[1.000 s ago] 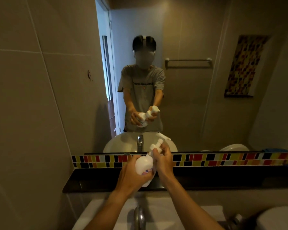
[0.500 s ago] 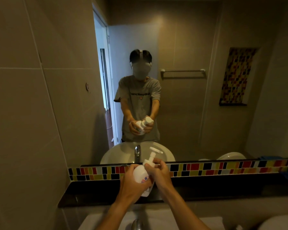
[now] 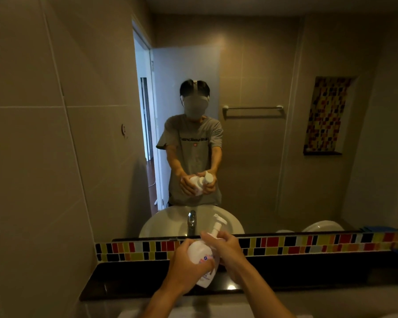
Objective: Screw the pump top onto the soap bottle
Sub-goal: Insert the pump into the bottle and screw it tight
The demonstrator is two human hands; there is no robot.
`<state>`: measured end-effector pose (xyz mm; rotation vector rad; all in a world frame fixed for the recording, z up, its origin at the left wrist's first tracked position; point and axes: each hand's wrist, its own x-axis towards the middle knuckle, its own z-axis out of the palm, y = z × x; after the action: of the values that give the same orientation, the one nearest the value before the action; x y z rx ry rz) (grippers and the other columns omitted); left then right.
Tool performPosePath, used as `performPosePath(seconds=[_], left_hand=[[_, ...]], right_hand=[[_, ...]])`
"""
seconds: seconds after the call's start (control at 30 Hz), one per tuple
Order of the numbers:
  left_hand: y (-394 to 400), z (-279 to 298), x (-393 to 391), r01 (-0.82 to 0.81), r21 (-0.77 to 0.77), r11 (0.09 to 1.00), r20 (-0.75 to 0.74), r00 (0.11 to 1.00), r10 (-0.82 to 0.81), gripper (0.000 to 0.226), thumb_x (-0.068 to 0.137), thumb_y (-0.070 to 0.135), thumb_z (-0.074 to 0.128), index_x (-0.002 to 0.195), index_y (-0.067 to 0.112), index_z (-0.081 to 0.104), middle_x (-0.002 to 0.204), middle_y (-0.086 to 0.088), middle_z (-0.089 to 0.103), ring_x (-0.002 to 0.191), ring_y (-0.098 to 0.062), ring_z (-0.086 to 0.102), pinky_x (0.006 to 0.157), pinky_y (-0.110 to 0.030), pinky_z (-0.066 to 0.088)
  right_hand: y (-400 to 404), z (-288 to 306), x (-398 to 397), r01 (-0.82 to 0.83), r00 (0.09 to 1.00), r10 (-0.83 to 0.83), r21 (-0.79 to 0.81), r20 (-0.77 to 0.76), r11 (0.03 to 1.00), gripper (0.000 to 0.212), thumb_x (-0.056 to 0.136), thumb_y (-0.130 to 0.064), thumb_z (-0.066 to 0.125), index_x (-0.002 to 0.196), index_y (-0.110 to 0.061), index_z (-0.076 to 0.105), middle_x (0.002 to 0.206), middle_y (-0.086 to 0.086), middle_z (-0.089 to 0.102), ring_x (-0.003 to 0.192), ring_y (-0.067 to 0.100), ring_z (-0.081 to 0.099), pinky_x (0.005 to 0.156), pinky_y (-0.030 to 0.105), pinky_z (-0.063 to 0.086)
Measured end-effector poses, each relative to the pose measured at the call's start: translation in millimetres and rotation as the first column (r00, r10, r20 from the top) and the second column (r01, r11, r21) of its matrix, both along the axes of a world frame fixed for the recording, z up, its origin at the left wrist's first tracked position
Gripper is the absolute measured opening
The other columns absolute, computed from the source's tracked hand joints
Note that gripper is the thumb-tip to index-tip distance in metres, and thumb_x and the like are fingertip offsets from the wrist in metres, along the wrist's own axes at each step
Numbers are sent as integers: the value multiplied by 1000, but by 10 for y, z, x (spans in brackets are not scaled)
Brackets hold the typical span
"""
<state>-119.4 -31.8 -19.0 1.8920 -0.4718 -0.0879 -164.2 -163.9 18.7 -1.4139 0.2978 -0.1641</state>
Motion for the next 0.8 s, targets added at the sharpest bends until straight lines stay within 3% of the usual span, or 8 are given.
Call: performPosePath(seconds=[0.1,0.23,0.33,0.47,0.63,0.7,0.8], left_hand=[[51,30,59,16,-43,999,-61,998,-19,46,64,37,86,97,40,54,96,10,67,81,-7,70,52,-9,54],[145,83,182,127,-13,992,-121,984,-127,52,62,32,87,105,31,58,101,3,70,85,-13,73,65,-22,62],[113,101,177,100,20,995,-79,992,-98,55,58,37,87,104,35,57,100,7,69,85,-10,71,65,-22,62],[-2,52,121,-9,32,999,-13,1000,9,61,57,43,87,108,36,54,105,11,64,90,-9,66,63,-14,52],[86,83,212,22,-110,994,-272,961,-51,59,56,34,88,108,20,62,89,-2,75,74,-16,76,55,-18,57],[145,99,233,56,-134,989,-325,941,-97,58,53,34,87,104,19,66,82,-3,79,73,-16,77,55,-20,58],[167,92,183,76,-50,996,-252,964,-87,54,52,38,87,100,30,62,83,4,75,71,-4,75,52,-10,55]], right_hand=[[-13,28,23,-42,999,40,90,24,995,31,89,-35,64,110,-12,65,104,17,73,93,30,71,77,37,56],[-89,66,80,-86,996,75,298,49,951,34,82,-8,59,117,-7,61,110,21,67,104,35,61,89,47,52],[-8,109,104,-78,997,71,172,42,982,23,87,-12,66,108,-7,62,102,18,70,96,33,68,85,46,58],[158,91,166,78,996,-79,-11,-41,997,40,84,-34,74,110,-7,62,106,19,73,97,34,72,88,51,60],[80,38,149,-32,999,31,158,5,987,26,88,-17,53,106,1,60,89,17,67,83,31,67,72,40,55],[45,34,126,-75,997,75,134,3,988,28,88,-15,60,111,2,63,90,18,71,83,30,70,72,39,57],[103,33,121,-46,996,50,45,-81,998,43,82,-23,77,116,-3,62,102,19,75,90,32,74,77,41,62]])
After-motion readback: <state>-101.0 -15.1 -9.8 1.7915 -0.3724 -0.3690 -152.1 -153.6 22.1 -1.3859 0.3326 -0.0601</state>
